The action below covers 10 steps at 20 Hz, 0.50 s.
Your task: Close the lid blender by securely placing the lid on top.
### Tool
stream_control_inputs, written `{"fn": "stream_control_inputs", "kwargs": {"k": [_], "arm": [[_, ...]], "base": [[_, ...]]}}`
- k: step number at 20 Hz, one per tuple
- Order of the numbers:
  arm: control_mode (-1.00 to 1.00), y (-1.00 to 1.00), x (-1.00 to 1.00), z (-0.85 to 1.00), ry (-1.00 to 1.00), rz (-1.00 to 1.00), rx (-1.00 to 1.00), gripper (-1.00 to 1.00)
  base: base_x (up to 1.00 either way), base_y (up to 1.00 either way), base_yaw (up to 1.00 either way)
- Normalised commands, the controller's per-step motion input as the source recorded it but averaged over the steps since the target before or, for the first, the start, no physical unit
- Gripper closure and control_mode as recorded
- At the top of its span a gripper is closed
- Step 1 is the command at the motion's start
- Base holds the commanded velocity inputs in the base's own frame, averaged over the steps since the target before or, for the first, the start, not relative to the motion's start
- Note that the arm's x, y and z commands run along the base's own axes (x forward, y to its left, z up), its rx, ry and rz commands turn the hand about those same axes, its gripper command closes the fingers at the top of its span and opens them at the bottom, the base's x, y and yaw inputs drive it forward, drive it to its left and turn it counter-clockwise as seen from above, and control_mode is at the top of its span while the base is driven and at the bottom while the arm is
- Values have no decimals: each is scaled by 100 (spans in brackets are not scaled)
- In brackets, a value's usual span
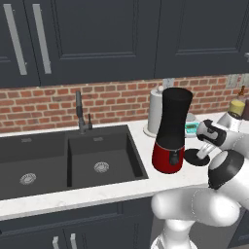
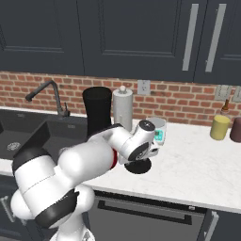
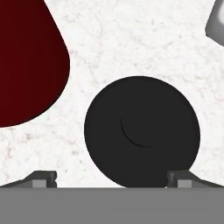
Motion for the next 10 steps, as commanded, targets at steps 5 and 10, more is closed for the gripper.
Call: {"fn": "stream_control_inputs", "kwargs": {"k": [5, 10], "arm": [[-100, 0, 17, -14, 0, 2, 0, -100], [-100, -3, 14, -16, 0, 3, 0, -100]], "base": [[0, 0, 0], [0, 0, 0]]}}
